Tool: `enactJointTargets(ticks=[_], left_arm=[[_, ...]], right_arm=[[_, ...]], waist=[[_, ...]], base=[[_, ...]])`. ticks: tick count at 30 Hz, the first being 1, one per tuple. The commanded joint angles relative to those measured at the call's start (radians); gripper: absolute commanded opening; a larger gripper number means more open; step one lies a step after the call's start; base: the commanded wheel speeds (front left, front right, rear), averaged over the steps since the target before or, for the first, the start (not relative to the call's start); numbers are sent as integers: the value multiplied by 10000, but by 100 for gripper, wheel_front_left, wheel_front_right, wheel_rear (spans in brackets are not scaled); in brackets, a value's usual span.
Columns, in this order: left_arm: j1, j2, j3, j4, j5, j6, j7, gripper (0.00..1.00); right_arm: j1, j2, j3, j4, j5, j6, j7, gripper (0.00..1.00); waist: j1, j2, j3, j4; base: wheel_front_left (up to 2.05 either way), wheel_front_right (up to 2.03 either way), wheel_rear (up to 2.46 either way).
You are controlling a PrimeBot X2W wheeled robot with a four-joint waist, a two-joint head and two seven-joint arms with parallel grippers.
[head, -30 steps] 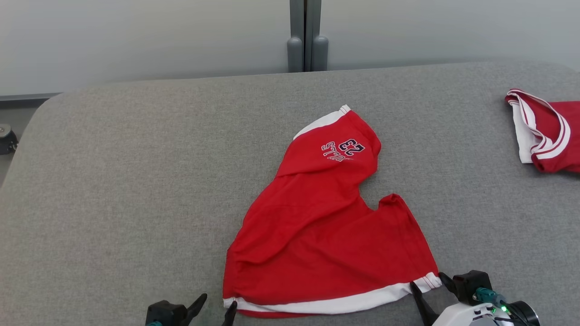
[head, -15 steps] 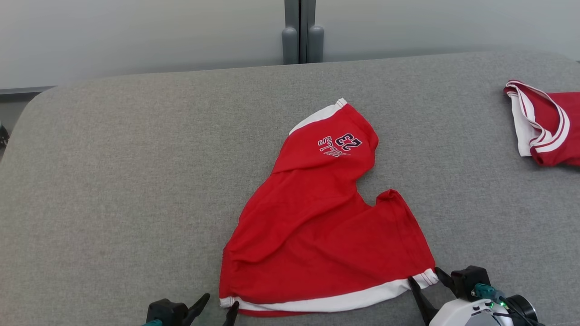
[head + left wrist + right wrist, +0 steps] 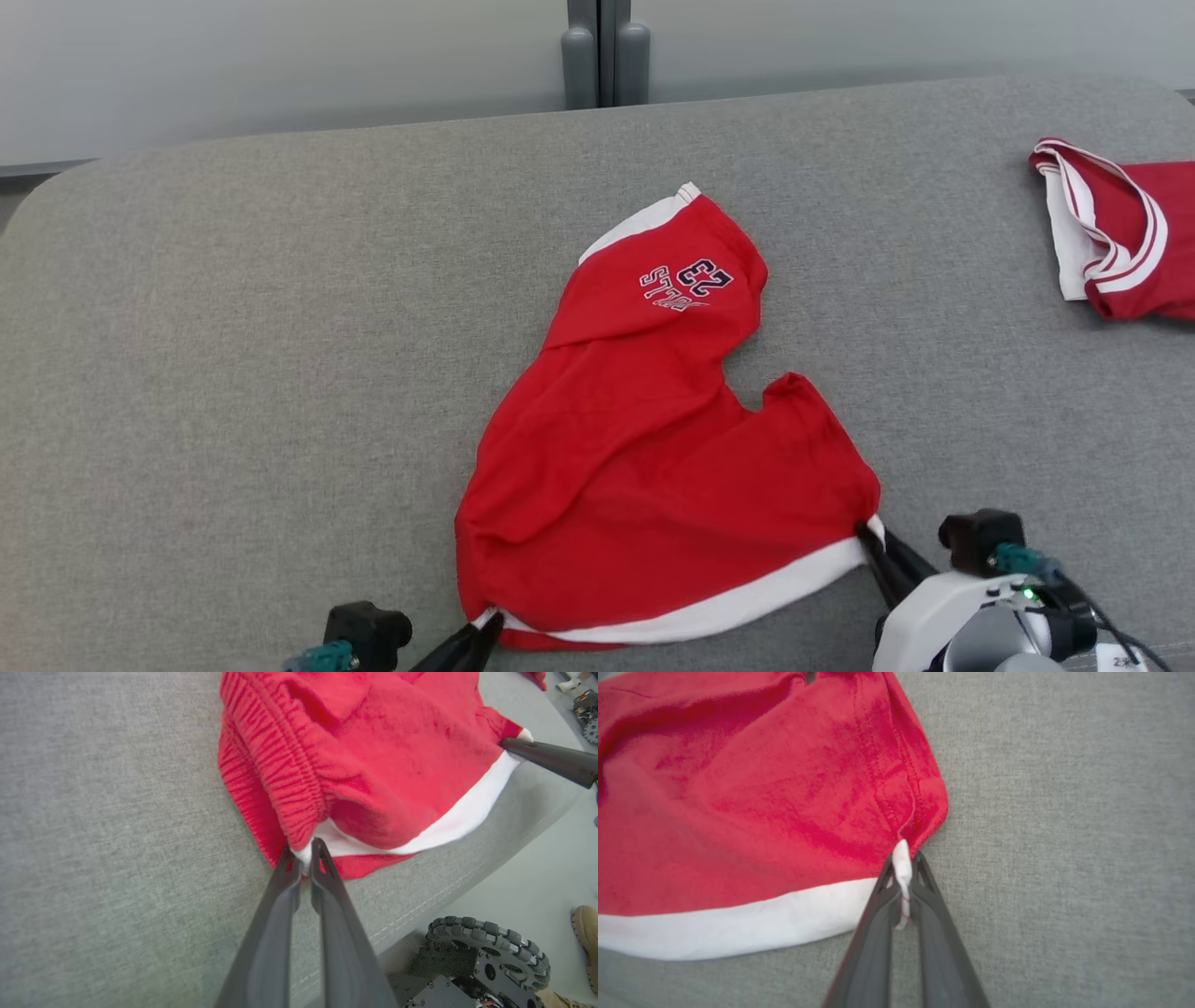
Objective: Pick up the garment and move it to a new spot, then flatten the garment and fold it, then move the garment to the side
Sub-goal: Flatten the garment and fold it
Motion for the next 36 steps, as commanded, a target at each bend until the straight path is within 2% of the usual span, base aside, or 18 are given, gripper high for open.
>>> enactJointTargets(ticks=[1,5,8,14,16,20,23,25,28,32,36], left_arm=[[-163,171,3,-311,-341,-27,43,0],[-156,707,-55,-2240,-1589,-27,445,0],[-282,1208,48,-4556,-2767,-27,846,0],[-1081,2050,829,-8462,-4286,32,1691,0],[-1590,2160,1168,-9346,-4709,271,2070,0],[-3019,2177,1938,-10302,-5826,1143,2973,0],[-4559,2219,2438,-10099,-6588,1800,3862,0],[-5683,2297,2581,-9535,-6818,2070,4443,0],[-7415,2400,2623,-8242,-6559,2220,5132,0],[-9980,2136,2459,-5695,-5636,1941,5446,0],[-12339,1318,2358,-2850,-4546,1141,4529,0]], right_arm=[[-171,14,-206,-334,442,-21,10,0],[-76,-192,-861,-2020,1986,-20,334,0],[212,-451,-1563,-3799,3075,-20,814,0],[344,-509,-3349,-7514,4389,-15,2189,0],[31,-480,-3902,-8540,4615,-14,2769,0],[-1222,-327,-4752,-9937,5060,-14,4033,0],[-2756,-272,-5133,-10098,4905,-14,5098,0],[-3959,-182,-5104,-9759,4607,-12,5715,0],[-5879,32,-4879,-8814,3691,-12,6328,0],[-8808,564,-4331,-6795,2205,-14,6348,0],[-11414,922,-4012,-4453,843,-14,5167,0]], waist=[[0,0,-53,-71],[0,0,-178,-155],[0,0,-284,-220],[0,0,-217,-407],[0,0,-77,-519],[0,0,469,-766],[0,0,1179,-942],[0,0,1742,-1009],[0,0,2702,-1089],[0,0,4053,-1166],[0,0,4881,-1243]], base=[[0,0,0],[0,0,0],[0,0,0],[0,0,0],[0,0,0],[0,0,0],[0,0,0],[0,0,0],[0,0,0],[0,0,0],[0,0,0]])
